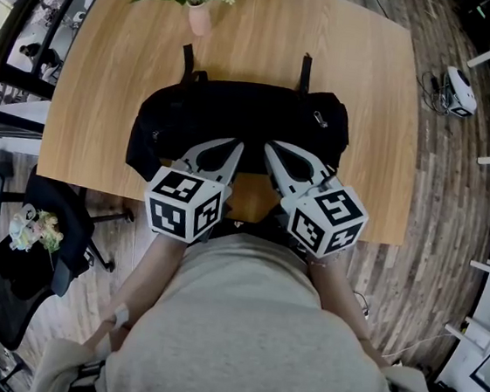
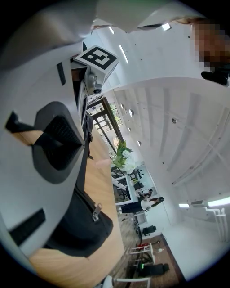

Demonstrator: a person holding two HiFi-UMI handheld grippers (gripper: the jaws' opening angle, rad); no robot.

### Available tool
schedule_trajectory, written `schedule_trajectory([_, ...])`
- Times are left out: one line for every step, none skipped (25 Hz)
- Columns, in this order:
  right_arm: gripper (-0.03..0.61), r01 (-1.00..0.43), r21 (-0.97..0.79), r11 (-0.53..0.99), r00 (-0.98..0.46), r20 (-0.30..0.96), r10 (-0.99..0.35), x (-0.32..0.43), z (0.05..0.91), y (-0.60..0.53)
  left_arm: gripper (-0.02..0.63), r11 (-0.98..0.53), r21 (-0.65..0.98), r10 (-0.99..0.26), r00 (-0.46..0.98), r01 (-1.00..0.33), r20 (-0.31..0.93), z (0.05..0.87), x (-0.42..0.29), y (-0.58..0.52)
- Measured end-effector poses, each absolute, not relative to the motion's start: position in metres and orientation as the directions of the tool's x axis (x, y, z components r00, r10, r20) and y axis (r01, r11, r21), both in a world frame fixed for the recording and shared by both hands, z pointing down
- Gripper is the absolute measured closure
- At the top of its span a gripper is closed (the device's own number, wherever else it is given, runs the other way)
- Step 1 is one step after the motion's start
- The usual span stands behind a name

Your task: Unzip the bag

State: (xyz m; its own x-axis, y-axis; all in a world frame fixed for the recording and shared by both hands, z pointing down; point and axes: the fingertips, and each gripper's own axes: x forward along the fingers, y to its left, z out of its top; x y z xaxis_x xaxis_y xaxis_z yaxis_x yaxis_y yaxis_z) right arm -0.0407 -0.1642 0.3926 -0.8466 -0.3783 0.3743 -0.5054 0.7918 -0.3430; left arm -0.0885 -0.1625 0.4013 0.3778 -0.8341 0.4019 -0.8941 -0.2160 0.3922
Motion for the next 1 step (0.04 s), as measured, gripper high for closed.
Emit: schedule_trajectory([0.572,-0.505,-0.344,0.792,-0.847,0.374,-0.377,-0.0406,0.3925,-0.1638,0.595,-0.216,0.392,-0.834,0.378,-0.894,0.403,0.4014,-0.0883,-0.1619])
